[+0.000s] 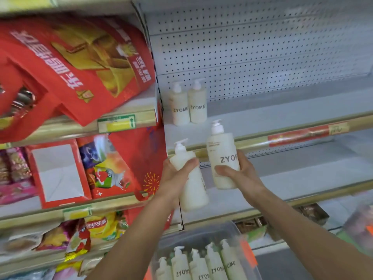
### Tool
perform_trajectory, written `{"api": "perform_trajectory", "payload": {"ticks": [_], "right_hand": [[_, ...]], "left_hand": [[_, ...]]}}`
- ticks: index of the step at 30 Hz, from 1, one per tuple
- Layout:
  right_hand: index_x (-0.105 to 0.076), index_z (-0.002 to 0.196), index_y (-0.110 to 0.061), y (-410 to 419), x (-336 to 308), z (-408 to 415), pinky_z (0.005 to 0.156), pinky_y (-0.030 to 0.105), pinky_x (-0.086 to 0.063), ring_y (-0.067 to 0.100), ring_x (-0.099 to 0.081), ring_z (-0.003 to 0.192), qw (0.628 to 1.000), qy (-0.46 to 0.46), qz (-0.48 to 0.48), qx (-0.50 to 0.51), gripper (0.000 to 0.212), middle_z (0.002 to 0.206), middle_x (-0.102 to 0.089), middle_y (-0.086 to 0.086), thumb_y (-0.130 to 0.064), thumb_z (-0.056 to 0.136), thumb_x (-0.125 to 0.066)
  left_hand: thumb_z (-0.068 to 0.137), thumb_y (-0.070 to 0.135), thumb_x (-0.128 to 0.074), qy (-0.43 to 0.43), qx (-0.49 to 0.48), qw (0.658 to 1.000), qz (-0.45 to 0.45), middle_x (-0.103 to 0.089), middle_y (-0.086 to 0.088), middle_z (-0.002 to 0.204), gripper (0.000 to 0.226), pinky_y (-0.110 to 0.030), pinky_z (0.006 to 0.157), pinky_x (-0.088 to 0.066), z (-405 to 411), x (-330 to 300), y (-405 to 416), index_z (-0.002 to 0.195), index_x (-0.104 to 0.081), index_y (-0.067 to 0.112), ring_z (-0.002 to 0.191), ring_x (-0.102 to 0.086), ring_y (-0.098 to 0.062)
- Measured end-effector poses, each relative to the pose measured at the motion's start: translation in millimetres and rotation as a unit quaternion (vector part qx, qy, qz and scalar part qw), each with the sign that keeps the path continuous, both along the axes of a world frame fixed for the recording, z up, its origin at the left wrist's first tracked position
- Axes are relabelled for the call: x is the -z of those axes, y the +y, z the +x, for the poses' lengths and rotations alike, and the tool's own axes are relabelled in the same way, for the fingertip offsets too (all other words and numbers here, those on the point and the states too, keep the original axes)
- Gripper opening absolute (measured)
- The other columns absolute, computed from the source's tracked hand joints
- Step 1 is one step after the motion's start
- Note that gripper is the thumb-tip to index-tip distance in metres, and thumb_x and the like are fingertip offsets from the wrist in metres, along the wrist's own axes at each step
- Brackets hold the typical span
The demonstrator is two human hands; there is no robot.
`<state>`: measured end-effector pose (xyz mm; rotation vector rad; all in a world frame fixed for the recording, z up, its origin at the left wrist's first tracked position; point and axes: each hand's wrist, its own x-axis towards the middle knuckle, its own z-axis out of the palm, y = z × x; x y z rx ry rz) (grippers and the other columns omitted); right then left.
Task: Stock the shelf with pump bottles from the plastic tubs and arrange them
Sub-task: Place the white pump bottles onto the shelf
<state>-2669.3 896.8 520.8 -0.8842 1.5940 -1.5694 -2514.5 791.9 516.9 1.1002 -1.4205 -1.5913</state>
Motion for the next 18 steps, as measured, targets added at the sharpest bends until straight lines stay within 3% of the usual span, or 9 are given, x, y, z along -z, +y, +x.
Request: {"api": "perform_trajectory", "payload": {"ticks": [2, 6, 9, 12, 14, 18], "right_hand": [[-0.051, 0.115, -0.026, -13, -17, -8, 0.066, 0.024, -0.050, 0.010, -0.065, 0.092, 1.000, 0.013, -0.021, 0.013, 0.052, 0.104, -0.066, -0.003, -0.020, 0.072, -0.081], [-0.047, 0.118, -0.020, -49, -46, -37, 0.064, 0.023, -0.048, 0.010, -0.063, 0.089, 0.997, 0.055, -0.047, 0.040, 0.058, 0.104, -0.064, -0.002, -0.014, 0.072, -0.081], [-0.044, 0.121, -0.021, -80, -59, -64, 0.067, 0.022, -0.047, 0.008, -0.061, 0.092, 0.994, 0.080, -0.051, 0.054, 0.064, 0.106, -0.061, -0.003, -0.013, 0.070, -0.082], [-0.042, 0.124, -0.019, -107, -62, -92, 0.068, 0.021, -0.046, 0.009, -0.059, 0.095, 0.993, 0.103, -0.034, 0.055, 0.072, 0.109, -0.060, -0.002, -0.013, 0.066, -0.085], [-0.042, 0.123, -0.018, -121, -58, -110, 0.074, 0.026, -0.048, 0.015, -0.059, 0.098, 0.991, 0.120, -0.016, 0.052, 0.074, 0.111, -0.059, 0.001, -0.015, 0.064, -0.087], [-0.042, 0.123, -0.020, -142, -47, -134, 0.085, 0.035, -0.051, 0.019, -0.060, 0.102, 0.990, 0.134, 0.008, 0.041, 0.076, 0.111, -0.059, 0.000, -0.018, 0.063, -0.089]], "left_hand": [[0.056, 0.051, -0.082, 0.007, -0.004, 1.000, 0.000, -0.067, -0.018, 0.110, 0.081, -0.040, 0.065, -0.059, -8, -12, -7, 0.121, -0.053, 0.013, 0.088, -0.070, -0.028], [0.068, 0.045, -0.081, 0.031, -0.010, 0.999, -0.023, -0.068, -0.016, 0.107, 0.066, -0.037, 0.064, -0.060, -28, -32, -27, 0.118, -0.056, 0.010, 0.089, -0.069, -0.028], [0.054, 0.056, -0.079, 0.032, -0.024, 0.999, -0.010, -0.067, -0.016, 0.111, 0.088, -0.040, 0.068, -0.060, -46, -43, -42, 0.125, -0.051, 0.012, 0.094, -0.069, -0.030], [0.051, 0.056, -0.078, 0.038, -0.036, 0.999, 0.002, -0.066, -0.015, 0.112, 0.092, -0.051, 0.074, -0.060, -61, -53, -51, 0.127, -0.049, 0.014, 0.097, -0.069, -0.033], [0.053, 0.053, -0.080, 0.053, -0.043, 0.998, 0.015, -0.064, -0.020, 0.114, 0.089, -0.059, 0.072, -0.058, -71, -56, -59, 0.127, -0.048, 0.016, 0.100, -0.067, -0.039], [0.053, 0.053, -0.080, 0.042, -0.054, 0.997, 0.023, -0.066, -0.019, 0.110, 0.088, -0.056, 0.071, -0.059, -86, -57, -73, 0.127, -0.048, 0.016, 0.096, -0.069, -0.036]]}}
